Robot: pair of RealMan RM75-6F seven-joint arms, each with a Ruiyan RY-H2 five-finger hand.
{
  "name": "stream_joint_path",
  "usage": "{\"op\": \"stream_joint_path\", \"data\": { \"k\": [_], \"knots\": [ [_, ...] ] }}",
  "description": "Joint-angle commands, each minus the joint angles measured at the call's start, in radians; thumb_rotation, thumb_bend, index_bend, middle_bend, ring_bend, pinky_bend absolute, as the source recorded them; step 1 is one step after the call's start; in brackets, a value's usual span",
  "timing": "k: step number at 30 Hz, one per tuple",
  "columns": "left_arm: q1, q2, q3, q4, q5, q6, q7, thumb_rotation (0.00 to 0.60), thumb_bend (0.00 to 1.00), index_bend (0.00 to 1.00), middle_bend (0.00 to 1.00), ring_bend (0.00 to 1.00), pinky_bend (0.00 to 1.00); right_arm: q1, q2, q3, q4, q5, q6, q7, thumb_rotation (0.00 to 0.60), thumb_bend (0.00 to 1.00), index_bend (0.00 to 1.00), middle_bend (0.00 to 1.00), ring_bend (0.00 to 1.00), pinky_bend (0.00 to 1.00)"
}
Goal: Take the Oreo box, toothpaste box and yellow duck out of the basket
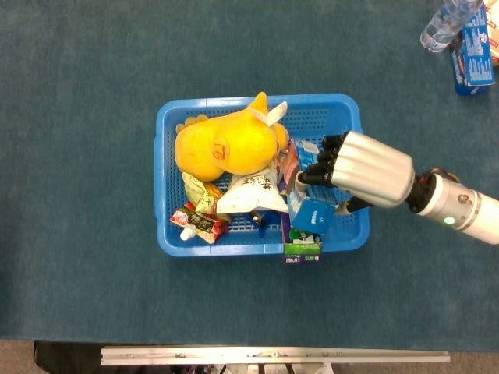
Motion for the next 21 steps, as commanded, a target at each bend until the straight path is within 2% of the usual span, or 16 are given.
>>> {"op": "stream_joint_path", "data": {
  "k": [1,11,21],
  "knots": [
    [0.000,0.000,0.000,0.000,0.000,0.000,0.000,0.600,0.36,0.31,0.31,0.29,0.51,-0.006,-0.003,0.010,0.007,0.004,0.022,-0.007,0.600,0.00,0.71,0.76,0.79,0.64],
    [0.001,0.001,-0.004,-0.001,-0.002,0.005,-0.002,0.600,0.36,0.31,0.31,0.29,0.51,-0.014,0.006,0.052,0.002,0.013,0.098,-0.022,0.600,0.00,0.72,0.77,0.80,0.64],
    [0.003,0.004,-0.010,-0.001,-0.001,0.016,-0.002,0.600,0.36,0.31,0.31,0.29,0.51,0.009,0.076,0.098,-0.113,-0.006,0.121,-0.107,0.600,0.00,0.72,0.77,0.80,0.64]
  ]
}}
